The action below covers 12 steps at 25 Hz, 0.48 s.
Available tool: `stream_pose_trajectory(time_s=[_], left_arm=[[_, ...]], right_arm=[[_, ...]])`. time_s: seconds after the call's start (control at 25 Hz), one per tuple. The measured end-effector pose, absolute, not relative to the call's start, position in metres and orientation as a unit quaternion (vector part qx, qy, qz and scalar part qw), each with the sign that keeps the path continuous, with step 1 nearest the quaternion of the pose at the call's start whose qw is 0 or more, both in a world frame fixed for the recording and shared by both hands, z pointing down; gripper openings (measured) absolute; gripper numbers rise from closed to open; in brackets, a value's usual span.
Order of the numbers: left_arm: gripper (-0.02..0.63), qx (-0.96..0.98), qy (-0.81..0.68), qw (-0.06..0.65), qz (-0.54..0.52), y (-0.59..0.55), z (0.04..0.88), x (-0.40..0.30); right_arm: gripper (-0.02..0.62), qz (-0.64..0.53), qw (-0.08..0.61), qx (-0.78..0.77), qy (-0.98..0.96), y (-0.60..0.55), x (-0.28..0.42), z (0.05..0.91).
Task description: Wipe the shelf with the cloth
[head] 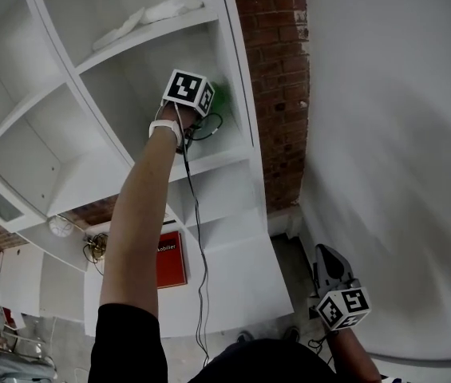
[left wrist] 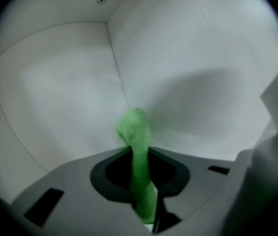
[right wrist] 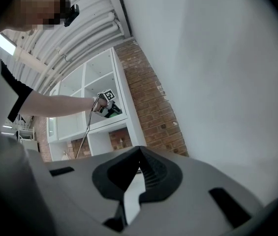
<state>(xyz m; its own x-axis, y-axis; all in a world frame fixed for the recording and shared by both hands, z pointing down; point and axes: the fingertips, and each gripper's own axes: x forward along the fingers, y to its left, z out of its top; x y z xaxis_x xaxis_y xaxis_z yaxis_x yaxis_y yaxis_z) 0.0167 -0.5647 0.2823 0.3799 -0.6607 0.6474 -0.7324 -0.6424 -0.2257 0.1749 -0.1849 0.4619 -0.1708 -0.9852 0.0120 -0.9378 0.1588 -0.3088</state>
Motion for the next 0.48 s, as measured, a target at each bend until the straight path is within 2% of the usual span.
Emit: stream_pose_trajectory(time_s=[0.32, 0.48], left_arm=[[0.064, 0.793, -0.477, 0.004, 0.378, -0.542, 0.246, -0.049], [0.064, 0.759, -0.515, 0.0, 0.398, -0.543, 0.243, -0.074]], right_arm=[[0.0, -0.132, 0.098, -0.585, 0.794, -0.195, 0.129, 0.453], [0.0, -0.128, 0.098, -0.579, 0.799, -0.194, 0.131, 0.45]])
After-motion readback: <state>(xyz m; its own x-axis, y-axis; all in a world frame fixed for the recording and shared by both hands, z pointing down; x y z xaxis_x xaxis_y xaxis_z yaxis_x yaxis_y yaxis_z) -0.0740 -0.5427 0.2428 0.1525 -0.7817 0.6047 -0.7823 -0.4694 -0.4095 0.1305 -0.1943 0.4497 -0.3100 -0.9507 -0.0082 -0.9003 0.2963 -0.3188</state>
